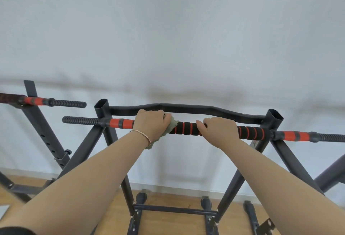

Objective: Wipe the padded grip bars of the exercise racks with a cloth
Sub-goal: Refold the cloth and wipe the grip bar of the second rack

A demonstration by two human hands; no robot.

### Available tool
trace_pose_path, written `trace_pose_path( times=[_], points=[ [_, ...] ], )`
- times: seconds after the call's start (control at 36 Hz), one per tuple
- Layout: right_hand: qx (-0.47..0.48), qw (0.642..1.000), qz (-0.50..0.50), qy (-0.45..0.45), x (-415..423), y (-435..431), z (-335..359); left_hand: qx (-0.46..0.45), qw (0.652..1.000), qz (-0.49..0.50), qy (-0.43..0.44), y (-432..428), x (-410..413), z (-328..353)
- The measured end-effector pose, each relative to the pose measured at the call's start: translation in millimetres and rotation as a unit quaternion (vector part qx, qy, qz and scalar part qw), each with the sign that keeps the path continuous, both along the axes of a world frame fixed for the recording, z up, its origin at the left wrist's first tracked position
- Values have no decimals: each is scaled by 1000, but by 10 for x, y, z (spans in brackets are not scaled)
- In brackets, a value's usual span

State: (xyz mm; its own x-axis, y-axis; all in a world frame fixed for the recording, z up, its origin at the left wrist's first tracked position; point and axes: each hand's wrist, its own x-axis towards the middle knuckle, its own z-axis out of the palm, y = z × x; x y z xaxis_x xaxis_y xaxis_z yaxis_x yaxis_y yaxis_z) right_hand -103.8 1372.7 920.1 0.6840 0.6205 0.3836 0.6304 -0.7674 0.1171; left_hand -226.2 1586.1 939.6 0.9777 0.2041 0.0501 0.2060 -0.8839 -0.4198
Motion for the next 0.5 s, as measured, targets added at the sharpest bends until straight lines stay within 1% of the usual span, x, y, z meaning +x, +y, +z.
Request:
trace_pose_path(
  times=[0.06,0.08,0.11,0.17,0.19,0.25,0.28,0.33,0.39,0.42,0.5],
  points=[
    [13,997,25,70,-5,38,88,4,997,-20,-71,-12,21,-30],
    [14,995,51,88,-30,74,139,-35,993,-13,-113,-21,28,-21],
    [6,993,84,87,-63,129,185,-84,983,-6,-163,-21,42,0],
    [-32,990,123,64,-160,276,259,-196,950,-1,-244,-18,70,-7],
    [-29,990,119,70,-207,354,280,-225,937,-2,-266,-19,67,-11],
    [-7,989,95,116,-287,510,299,-295,915,15,-273,5,50,-11],
    [-7,988,89,127,-318,584,295,-345,898,24,-273,22,39,-5],
    [-2,987,83,136,-374,706,305,-447,849,26,-281,40,24,20],
    [63,979,85,173,-412,778,327,-511,810,10,-288,41,22,45],
    [114,969,89,203,-424,793,337,-528,799,6,-288,34,15,69],
    [269,913,96,292,-446,757,362,-562,768,6,-307,42,7,131]
  ],
)
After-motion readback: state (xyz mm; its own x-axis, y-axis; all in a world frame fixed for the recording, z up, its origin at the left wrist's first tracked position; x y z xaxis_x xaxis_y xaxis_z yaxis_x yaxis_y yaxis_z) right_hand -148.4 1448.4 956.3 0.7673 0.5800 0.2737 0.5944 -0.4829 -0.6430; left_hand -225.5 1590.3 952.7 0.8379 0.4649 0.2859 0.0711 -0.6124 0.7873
